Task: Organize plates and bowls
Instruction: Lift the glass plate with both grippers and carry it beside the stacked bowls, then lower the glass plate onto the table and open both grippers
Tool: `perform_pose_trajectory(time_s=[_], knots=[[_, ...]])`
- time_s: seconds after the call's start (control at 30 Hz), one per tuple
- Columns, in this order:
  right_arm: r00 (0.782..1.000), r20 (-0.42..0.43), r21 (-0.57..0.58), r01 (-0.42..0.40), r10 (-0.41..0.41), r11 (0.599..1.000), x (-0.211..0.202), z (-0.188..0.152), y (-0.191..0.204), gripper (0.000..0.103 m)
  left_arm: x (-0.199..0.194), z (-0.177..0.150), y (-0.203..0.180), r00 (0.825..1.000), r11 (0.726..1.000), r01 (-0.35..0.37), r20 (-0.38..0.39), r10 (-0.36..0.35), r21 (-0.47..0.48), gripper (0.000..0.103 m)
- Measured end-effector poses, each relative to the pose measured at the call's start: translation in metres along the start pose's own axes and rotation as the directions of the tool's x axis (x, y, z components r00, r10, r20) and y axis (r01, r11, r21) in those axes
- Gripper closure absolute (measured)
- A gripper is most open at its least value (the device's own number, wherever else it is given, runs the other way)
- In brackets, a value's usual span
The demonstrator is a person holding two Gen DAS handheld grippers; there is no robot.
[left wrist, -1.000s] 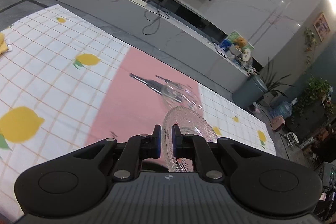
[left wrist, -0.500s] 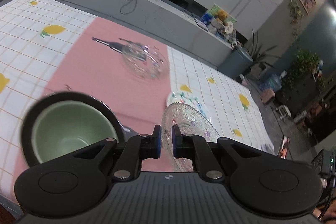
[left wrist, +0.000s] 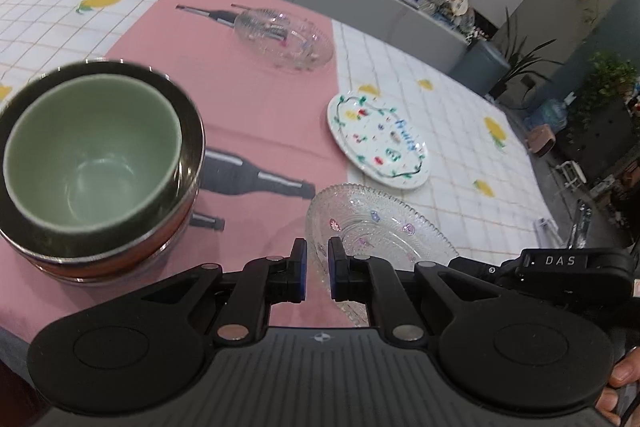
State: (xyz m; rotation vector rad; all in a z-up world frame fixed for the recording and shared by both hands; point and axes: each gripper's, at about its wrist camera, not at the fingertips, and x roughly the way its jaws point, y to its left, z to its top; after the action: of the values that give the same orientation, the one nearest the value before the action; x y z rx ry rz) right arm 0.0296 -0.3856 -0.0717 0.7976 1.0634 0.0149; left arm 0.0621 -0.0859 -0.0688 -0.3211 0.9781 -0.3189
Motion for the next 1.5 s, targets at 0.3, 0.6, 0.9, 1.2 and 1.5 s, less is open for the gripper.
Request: perform_pose_trajectory(time_s=[0.3,0.6,0.9,1.2,1.5], knots=[[0.992,-0.056,-0.078,0.109,-0.114,0.991,0.024,0.003,0.006,0.095,0.016,-0.01,-0.005,0.997,0.997,-0.078,-0.016,0.078,0.006,0.091],[0.991,-0.066,-0.093,0.108,-0.114,0.99,0.043,0.0,0.005,0.09,0.03,-0.014,-0.001,0.988,0.988,-0.151,-0.015,0.152,0.016,0.091],[0.996,-0.057,-0.083,0.069,-0.073,0.994,0.049,0.005,0.006,0.09,0.038,-0.007,-0.005,0.981,0.98,-0.195,-0.006,0.196,0.033,0.09],[0.997,-0.05,-0.075,0.053,-0.056,0.996,0.05,0.005,0.006,0.088,0.043,-0.004,-0.005,0.979,0.977,-0.206,-0.004,0.206,0.054,0.089],[0.999,-0.009,-0.061,0.037,-0.038,0.997,0.042,0.005,0.006,0.063,0.032,-0.002,-0.014,0.98,0.976,-0.194,0.057,0.189,0.102,0.074]])
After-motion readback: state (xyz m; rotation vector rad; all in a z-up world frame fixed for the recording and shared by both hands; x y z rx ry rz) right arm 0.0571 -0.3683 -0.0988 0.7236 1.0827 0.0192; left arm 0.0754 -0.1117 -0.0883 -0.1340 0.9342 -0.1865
